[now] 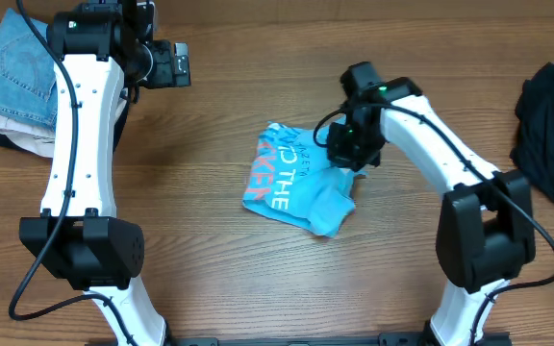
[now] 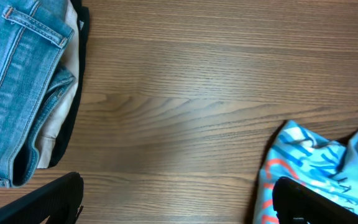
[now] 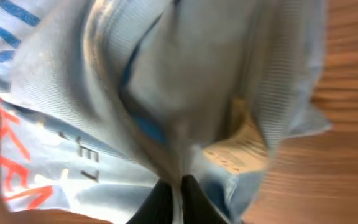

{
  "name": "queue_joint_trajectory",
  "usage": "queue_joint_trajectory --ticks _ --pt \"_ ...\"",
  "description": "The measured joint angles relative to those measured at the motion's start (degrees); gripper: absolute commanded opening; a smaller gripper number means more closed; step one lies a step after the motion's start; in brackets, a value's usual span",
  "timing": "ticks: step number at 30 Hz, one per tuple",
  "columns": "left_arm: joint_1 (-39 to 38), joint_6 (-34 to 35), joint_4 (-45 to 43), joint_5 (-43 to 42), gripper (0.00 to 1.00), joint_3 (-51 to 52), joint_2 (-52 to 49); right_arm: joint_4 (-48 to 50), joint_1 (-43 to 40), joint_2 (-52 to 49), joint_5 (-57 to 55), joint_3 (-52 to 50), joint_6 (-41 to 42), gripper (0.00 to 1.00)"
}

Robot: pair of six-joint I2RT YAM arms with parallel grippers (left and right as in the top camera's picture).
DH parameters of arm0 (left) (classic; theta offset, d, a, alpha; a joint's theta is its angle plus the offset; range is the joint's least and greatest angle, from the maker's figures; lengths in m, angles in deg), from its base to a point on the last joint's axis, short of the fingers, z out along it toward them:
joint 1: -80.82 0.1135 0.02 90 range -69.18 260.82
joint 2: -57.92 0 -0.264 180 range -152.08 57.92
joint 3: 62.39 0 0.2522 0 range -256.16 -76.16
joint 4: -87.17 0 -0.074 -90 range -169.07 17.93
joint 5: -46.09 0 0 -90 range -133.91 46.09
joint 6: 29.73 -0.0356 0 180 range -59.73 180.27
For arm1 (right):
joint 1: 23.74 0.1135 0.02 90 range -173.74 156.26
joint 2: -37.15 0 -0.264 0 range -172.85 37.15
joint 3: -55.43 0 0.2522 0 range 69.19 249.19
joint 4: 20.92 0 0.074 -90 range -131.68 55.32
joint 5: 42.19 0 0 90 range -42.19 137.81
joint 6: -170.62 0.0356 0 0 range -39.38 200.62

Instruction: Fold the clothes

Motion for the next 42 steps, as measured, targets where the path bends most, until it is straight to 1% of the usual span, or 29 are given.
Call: queue_joint_trajectory --ticks 1,3,9,11,12,13,16,19,21,22,24,27,29,30,33,38,42 --pt "0.0 0.0 0.0 0.0 1.00 0.0 0.0 -1.1 -0.2 0.0 -1.9 0.0 -0.1 0.61" --pt "0.0 0.0 0.0 0.0 1.00 0.0 0.0 -1.8 -0.3 0.0 -3.9 0.0 -0.7 0.64" --pt "0.0 0.0 0.2 0.0 1.00 0.0 0.0 -3.9 -0.8 0.1 -8.3 0.0 -0.9 0.65" --pt "0.0 -1.4 0.7 -1.5 1.00 0.0 0.0 -3.5 -3.1 0.4 -8.3 0.0 -0.6 0.71" --pt "-0.1 -2.3 0.7 -2.8 1.00 0.0 0.0 -3.3 -5.0 1.1 -8.1 0.1 -0.4 0.77" --pt "-0.3 -3.4 0.7 -4.3 1.00 0.0 0.0 -3.5 -7.9 2.3 -7.6 0.9 -0.1 0.81" --pt "-3.8 -5.6 1.4 -7.2 1.00 0.0 0.0 -3.0 -18.0 6.3 -4.9 6.8 -0.2 0.80" --pt "-12.3 -6.0 1.5 -9.2 1.00 0.0 -0.1 -3.3 -26.8 8.5 -1.6 9.5 -1.5 0.80" --pt "-19.0 -5.5 1.0 -9.6 1.00 0.0 -0.4 -4.4 -30.9 8.6 -0.7 9.5 -2.4 0.81" --pt "-24.2 -4.7 -0.3 -9.6 1.00 0.0 -1.0 -4.8 -32.8 8.6 -0.3 9.5 -2.7 0.82" --pt "-31.2 -2.7 -2.8 -8.9 1.00 0.0 -2.8 -5.1 -35.3 8.6 0.3 9.5 -3.2 0.82" --pt "-41.2 1.5 -6.7 -6.6 1.00 0.0 -9.8 -5.1 -37.2 8.6 1.3 9.5 -3.8 0.83" --pt "-43.9 3.7 -6.8 -4.7 1.00 0.0 -13.7 -5.1 -37.2 8.6 1.6 9.5 -4.5 0.84" --pt "-45.5 5.4 -6.6 -3.0 1.00 0.0 -17.3 -5.1 -37.1 8.6 1.7 9.5 -4.7 0.84" --pt "-46.5 9.3 -5.7 0.8 1.00 0.3 -22.3 -5.1 -37.1 8.6 1.9 9.5 -5.5 0.85" --pt "-46.5 12.5 -5.6 6.6 1.00 0.3 -22.6 -5.1 -37.1 8.6 1.9 9.5 -6.6 0.85" --pt "-46.5 12.7 -4.9 13.0 1.00 0.3 -22.7 -4.9 -37.1 8.6 1.9 9.5 -6.8 0.85"
